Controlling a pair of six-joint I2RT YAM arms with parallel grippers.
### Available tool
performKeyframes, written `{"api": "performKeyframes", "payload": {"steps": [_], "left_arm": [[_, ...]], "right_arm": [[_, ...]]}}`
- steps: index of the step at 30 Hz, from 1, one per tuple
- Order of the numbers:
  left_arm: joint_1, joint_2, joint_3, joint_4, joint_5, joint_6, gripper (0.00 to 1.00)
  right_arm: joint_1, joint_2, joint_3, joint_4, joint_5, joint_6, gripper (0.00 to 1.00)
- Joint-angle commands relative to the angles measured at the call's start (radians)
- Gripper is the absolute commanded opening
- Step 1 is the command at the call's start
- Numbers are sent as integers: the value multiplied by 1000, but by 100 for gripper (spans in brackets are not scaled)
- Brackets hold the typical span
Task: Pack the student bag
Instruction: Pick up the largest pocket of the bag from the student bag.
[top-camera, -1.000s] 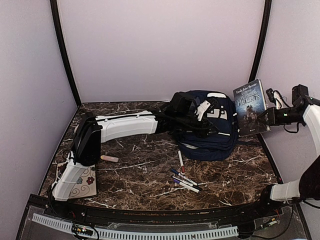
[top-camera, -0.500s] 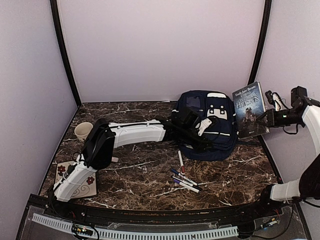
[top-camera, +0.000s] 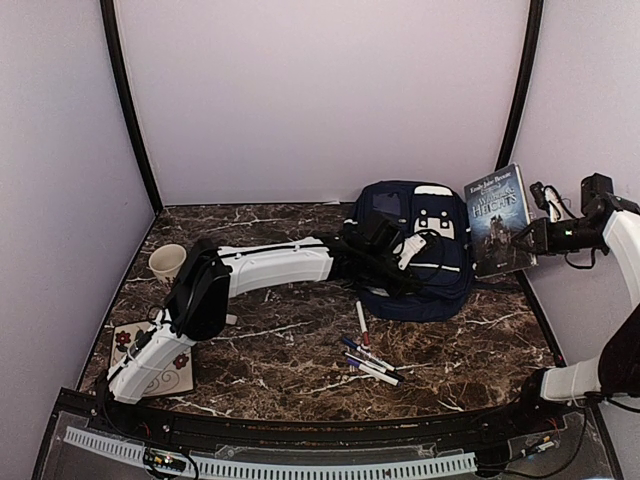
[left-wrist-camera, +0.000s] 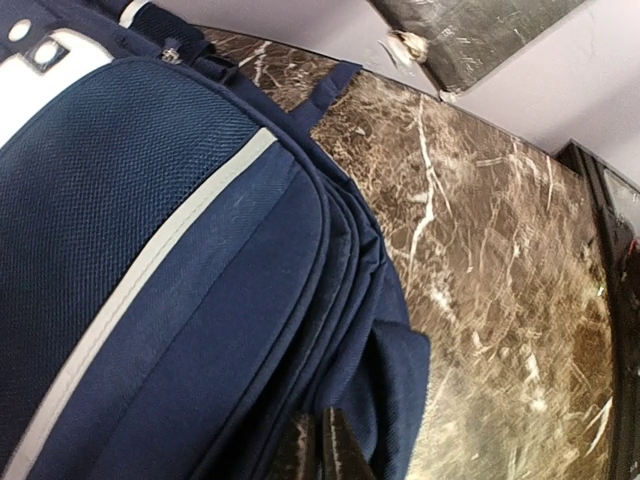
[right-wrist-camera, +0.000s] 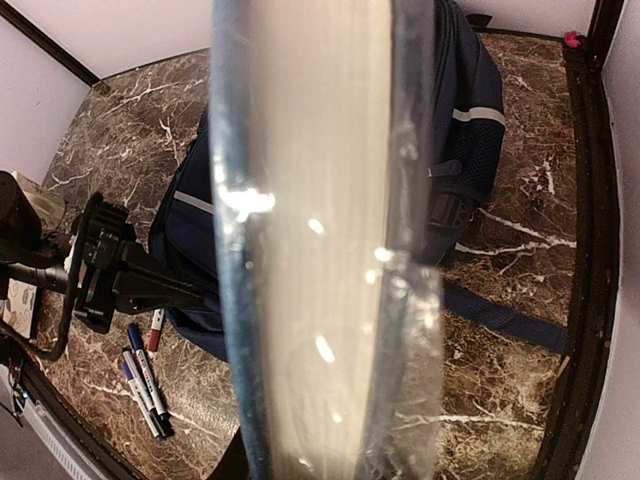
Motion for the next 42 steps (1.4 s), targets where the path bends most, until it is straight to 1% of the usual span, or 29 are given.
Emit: {"api": "performKeyframes", "payload": {"steps": [1,5,12,14,16,18,21,22,23,26,29,32,34,38,39,40,42], "left_arm": [[-3,-15,54,-15,-17,0,0],[-3,-45,53,-1,-14,-2,0],[-3,-82,47,-2,-5,-24,0],[-2,-107,46,24,-25,-33,0],[-1,-127,49,60,-76,-39,0],[3,-143,55,107,-118,-45,0],[9,-167,66,193,-176,-46,0],[9,-171,74,216,-192,-40,0],[9,-174,83,238,-207,-33,0],[12,-184,97,288,-264,-7,0],[22,-197,96,330,-272,9,0],[43,-211,98,370,-265,-9,0],[55,-221,99,400,-267,-15,0],[76,-234,111,439,-289,-11,0],[81,-239,110,446,-287,-13,0],[87,-240,109,454,-283,-16,0],[99,-244,110,470,-271,-24,0]], "right_arm": [[2,-24,26,101,-97,0,0],[2,-33,52,86,-109,5,0],[2,-36,36,74,-129,4,0],[2,-39,49,39,-179,-26,0],[4,-48,63,3,-225,-57,0],[4,-63,64,-35,-307,-76,0],[7,-95,7,-57,-459,-53,0],[13,-99,-40,-64,-496,-52,0],[21,-100,-46,-75,-516,-55,0],[37,-92,6,-173,-553,-147,0],[59,-76,59,-283,-596,-255,0],[114,-70,57,-322,-642,-285,0],[151,-71,67,-322,-635,-286,0],[206,-65,88,-417,-634,-372,0],[222,-69,81,-423,-636,-384,0],[234,-82,64,-396,-635,-359,0],[269,-119,-11,-265,-634,-221,0]]}}
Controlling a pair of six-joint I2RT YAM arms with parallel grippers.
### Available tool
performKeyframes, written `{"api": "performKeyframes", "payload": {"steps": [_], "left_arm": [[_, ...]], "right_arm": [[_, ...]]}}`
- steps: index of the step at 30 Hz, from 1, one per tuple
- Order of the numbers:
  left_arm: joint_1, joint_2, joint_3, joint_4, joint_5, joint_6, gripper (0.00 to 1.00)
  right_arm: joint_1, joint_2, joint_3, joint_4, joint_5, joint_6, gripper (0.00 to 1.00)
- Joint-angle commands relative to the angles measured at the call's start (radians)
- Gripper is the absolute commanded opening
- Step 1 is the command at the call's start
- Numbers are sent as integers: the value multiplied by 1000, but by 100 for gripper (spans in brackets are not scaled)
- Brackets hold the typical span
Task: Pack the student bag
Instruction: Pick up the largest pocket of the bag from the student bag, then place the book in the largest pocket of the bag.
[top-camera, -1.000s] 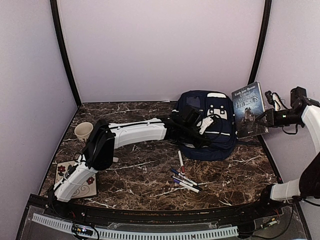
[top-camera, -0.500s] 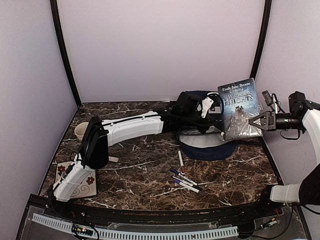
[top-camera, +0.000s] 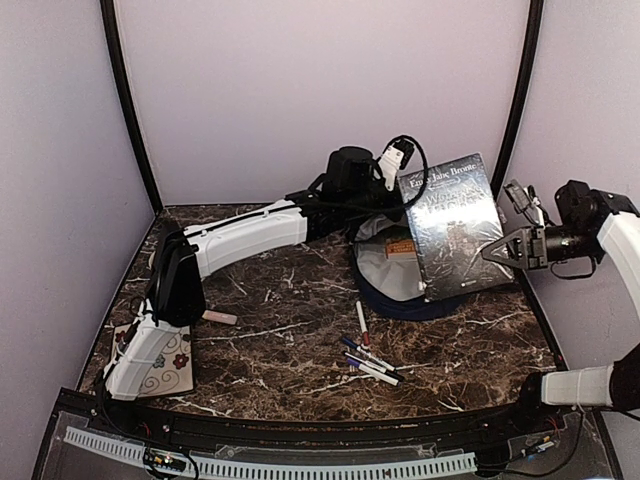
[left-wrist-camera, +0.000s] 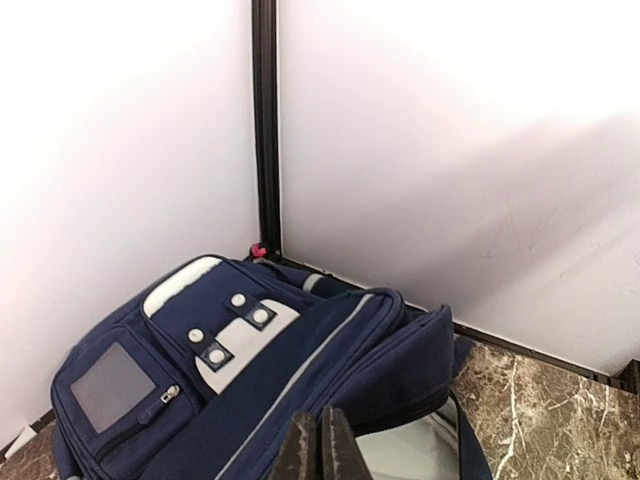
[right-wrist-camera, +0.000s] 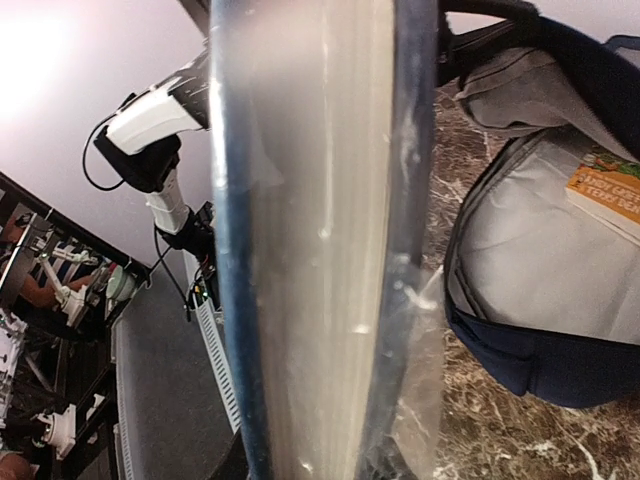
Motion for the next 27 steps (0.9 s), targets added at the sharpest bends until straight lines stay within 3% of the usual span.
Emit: {"api": "performKeyframes", "payload": {"steps": [1,7,14,18,21,27], "left_arm": [[33,-113,46,152,-15,-19,0],[49,-112,45,236,23,-34,0],[49,-118,51,228,50,-58,0],[47,-123,49,228,67,-75,0],[46,-127,46,234,74,-94,0],[27,-129,50,236,70,-71,0]], "right_arm": [[81,-82,-85,157,-142,103,0],[210,-159,-304,483,-53,412,0],[261,-104,-404,640,29,579,0],[270,43,-352,653,77,540,0],[272,192,-321,678,21,565,0],[274,467,-148,523,-68,439,0]]}}
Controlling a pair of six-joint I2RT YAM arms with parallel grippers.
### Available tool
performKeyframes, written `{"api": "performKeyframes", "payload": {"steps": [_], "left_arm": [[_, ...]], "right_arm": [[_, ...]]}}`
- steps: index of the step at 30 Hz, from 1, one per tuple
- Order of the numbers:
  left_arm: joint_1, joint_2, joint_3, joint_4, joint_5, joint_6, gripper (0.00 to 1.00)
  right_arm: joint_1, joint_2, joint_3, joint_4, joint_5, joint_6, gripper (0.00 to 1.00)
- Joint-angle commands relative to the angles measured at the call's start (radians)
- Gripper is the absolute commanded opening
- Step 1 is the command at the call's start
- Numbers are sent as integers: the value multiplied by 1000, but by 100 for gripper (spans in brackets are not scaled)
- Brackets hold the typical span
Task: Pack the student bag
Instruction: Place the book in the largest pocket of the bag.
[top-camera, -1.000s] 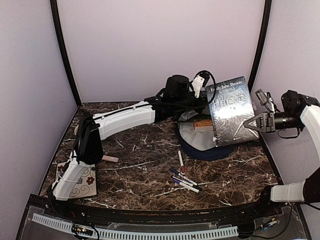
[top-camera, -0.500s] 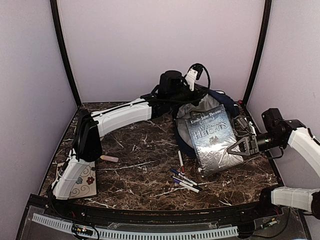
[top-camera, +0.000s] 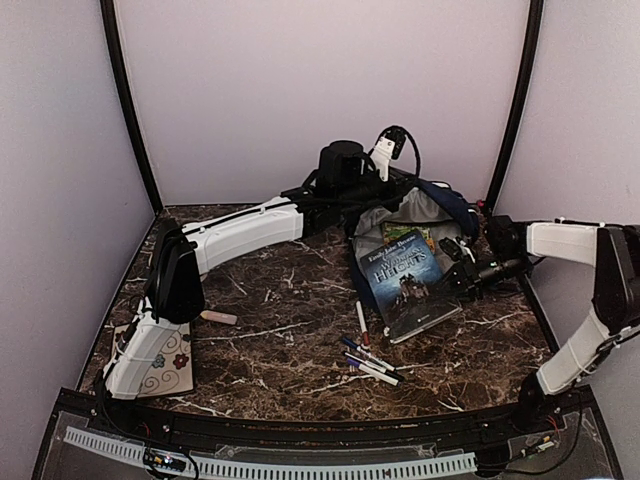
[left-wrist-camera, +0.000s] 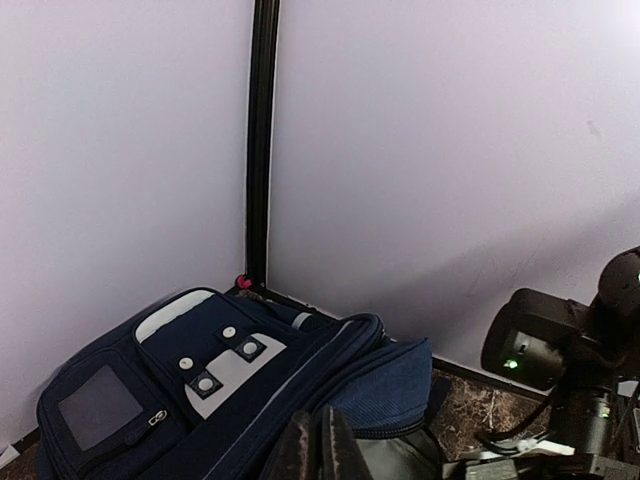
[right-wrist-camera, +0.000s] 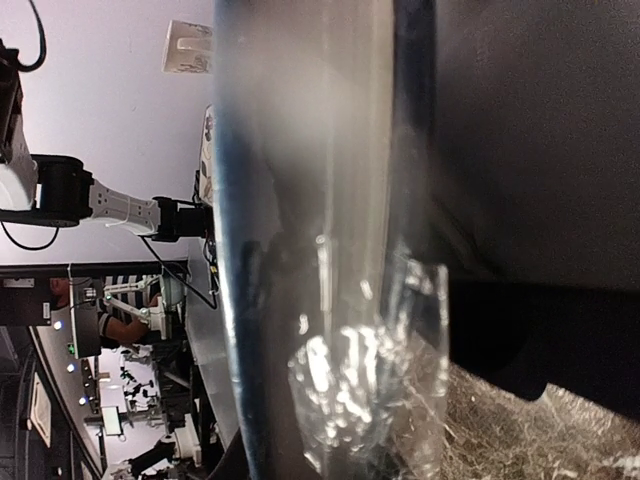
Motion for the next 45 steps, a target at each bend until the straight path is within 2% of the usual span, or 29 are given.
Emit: {"api": "performKeyframes", "payload": {"steps": [1,8,13,15,16,21,23,29,33,35,36,39,40,42,44,45], "left_arm": [[-11,-130,50,142,-5,4,0],[-47,-138,48,120,-11,56,0],[-61,-146,47,108,-16,78,0],[-62,-149,45,104,-19,80,0],[-62,-151,44,103,-19,80,0],[-68,-156,37,91,-17,85,0],[-72,-160,35,86,-19,92,0],[-81,-181,7,81,-15,94,0],[-93,-201,-22,69,-14,107,0],[-98,-215,-44,70,-14,113,0],[-100,-221,-55,72,-14,114,0],[-108,-240,-88,81,-12,114,0],[-109,-245,-97,81,-11,115,0],[-110,-256,-118,83,-14,115,0],[-110,-270,-151,98,-24,114,0],[-110,-282,-180,111,-31,114,0]], "right_arm": [[6,144,140,-25,-196,-92,0],[3,377,233,-90,-276,-165,0],[-28,459,300,-110,-295,-183,0],[-61,469,304,-69,-294,-132,0],[-77,469,294,-12,-290,-66,0],[-121,388,127,517,-182,384,0],[-121,365,74,664,-144,497,0],[-124,423,152,816,-94,596,0],[-147,449,158,992,-66,744,0],[-159,461,169,997,-31,760,0],[-162,470,172,994,-24,763,5],[-161,482,176,964,-25,757,27],[-161,473,174,942,-26,754,30],[-162,440,179,849,-15,672,43],[-162,392,183,748,-15,655,45],[-162,367,183,705,41,534,58]]}}
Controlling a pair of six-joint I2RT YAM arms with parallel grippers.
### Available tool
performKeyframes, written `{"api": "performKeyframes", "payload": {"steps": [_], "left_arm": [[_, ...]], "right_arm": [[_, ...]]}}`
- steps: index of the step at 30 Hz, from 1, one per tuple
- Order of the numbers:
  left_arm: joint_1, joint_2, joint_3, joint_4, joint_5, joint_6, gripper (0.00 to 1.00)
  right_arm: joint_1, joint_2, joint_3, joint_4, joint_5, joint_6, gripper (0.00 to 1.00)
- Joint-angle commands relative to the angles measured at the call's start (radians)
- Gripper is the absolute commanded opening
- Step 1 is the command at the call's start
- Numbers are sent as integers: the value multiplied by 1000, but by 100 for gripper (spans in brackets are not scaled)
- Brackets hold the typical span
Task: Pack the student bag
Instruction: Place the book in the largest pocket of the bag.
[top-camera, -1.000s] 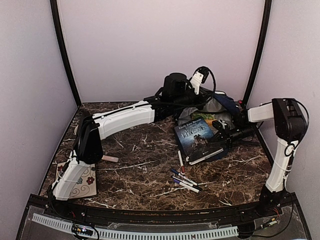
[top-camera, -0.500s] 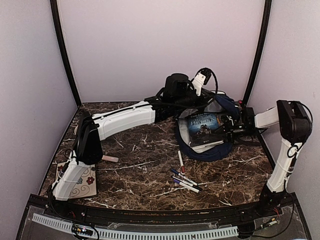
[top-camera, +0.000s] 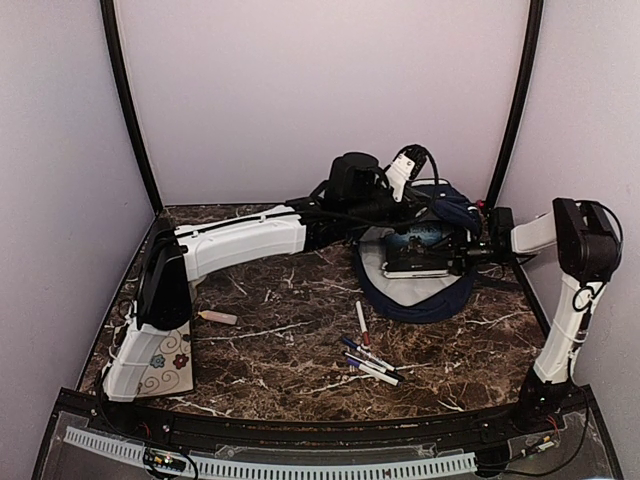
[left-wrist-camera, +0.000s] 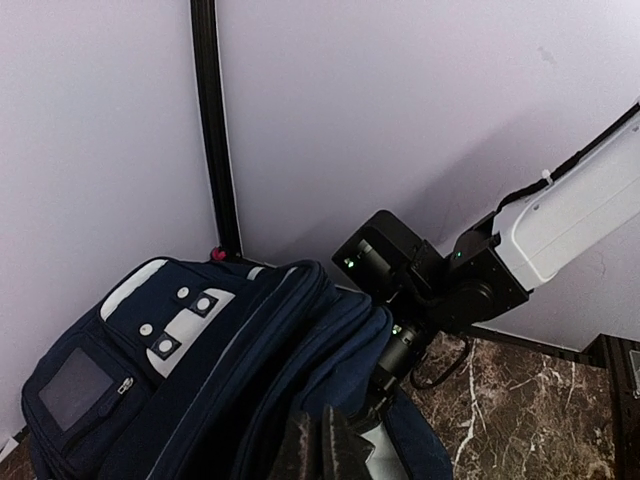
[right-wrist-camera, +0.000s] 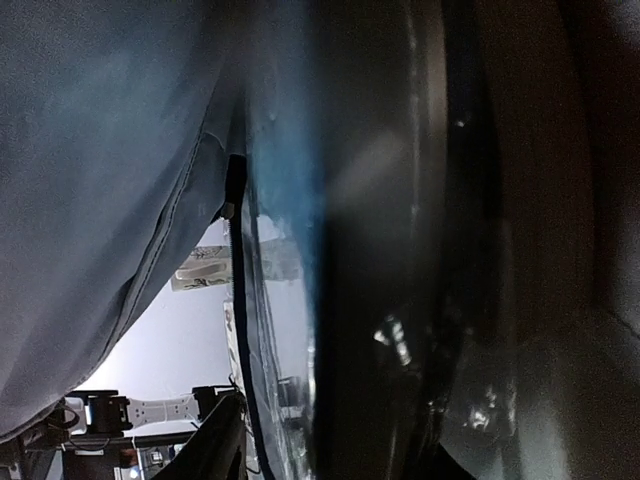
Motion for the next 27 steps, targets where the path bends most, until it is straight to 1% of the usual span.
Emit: {"api": "performKeyframes", "payload": {"steps": [1,3,6,7,9,12,16,18,19,21,22,24,26,27], "left_arm": [[-17,-192,-58,159,-10,3,0],[-17,-206,-93,172,-24,-4,0],[-17,-227,-143,196,-29,-25,0],[-18,-232,-157,206,-32,-30,0],[-18,-239,-175,217,-41,-39,0],[-18,-240,-185,226,-54,-50,0],[-18,-240,-199,249,-43,-78,0],[-19,-238,-203,262,-34,-93,0],[-20,-238,-204,266,-30,-99,0],[-20,-239,-203,269,-26,-104,0],[-20,-239,-202,268,-26,-105,0],[-20,-238,-201,265,-27,-103,0],[-20,-237,-202,266,-29,-104,0],[-20,-236,-202,268,-30,-105,0]], "right_arm": [[-17,-126,27,-173,144,-213,63],[-15,-178,23,-252,237,-292,68],[-14,-216,46,-431,333,-443,77],[-13,-230,46,-485,355,-484,80],[-13,-263,26,-539,398,-543,80],[-11,-319,-16,-583,402,-601,81],[-1,-308,-25,-682,307,-726,80],[1,-284,-30,-714,241,-758,76],[2,-282,-35,-714,228,-758,71],[9,-299,-45,-696,240,-739,69],[14,-313,-49,-691,250,-728,64],[33,-345,-58,-691,274,-705,60],[47,-351,-60,-713,298,-704,51],[50,-385,-62,-721,308,-704,49]]}}
